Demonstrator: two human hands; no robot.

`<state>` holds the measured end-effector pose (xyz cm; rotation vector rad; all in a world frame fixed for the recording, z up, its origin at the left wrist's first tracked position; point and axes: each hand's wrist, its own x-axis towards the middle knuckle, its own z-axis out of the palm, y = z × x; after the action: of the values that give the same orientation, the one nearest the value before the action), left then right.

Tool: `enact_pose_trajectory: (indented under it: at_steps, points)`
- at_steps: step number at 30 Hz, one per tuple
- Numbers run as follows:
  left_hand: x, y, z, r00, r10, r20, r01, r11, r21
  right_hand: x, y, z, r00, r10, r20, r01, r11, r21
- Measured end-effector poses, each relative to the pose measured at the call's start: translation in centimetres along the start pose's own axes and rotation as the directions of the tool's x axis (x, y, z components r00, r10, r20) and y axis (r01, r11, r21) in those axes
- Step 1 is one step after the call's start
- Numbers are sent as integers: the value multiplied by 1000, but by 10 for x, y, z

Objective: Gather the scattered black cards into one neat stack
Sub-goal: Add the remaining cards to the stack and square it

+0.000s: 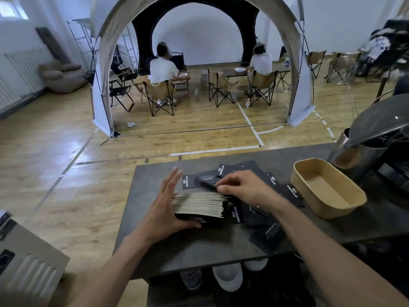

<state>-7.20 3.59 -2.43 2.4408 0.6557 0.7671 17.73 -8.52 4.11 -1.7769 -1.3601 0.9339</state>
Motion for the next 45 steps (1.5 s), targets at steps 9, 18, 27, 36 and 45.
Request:
enact_pose_trajectory:
  at_steps: [9, 18, 27, 36, 45]
  points:
    - [-1, 5, -4, 998, -29, 56, 28, 999, 29, 4, 24, -27, 913, 41, -407, -243, 855, -458]
    - [-2, 7, -8, 994, -11, 106, -5, 989, 151, 17, 36, -39, 870, 280, -406, -420, 853, -311]
    - [-2, 8, -7, 994, -18, 105, 5, 993, 119, 14, 19, -86, 838, 382, -390, -372, 922, 103]
    - [-2, 2, -4, 996, -14, 93, 14, 1000, -2, 13, 9, 28, 954, 51, -294, 99, 875, 474]
    - [-4, -1, -6, 990, 27, 140, -44, 992, 120, -13, 15, -16, 893, -6, -450, -268, 797, -541]
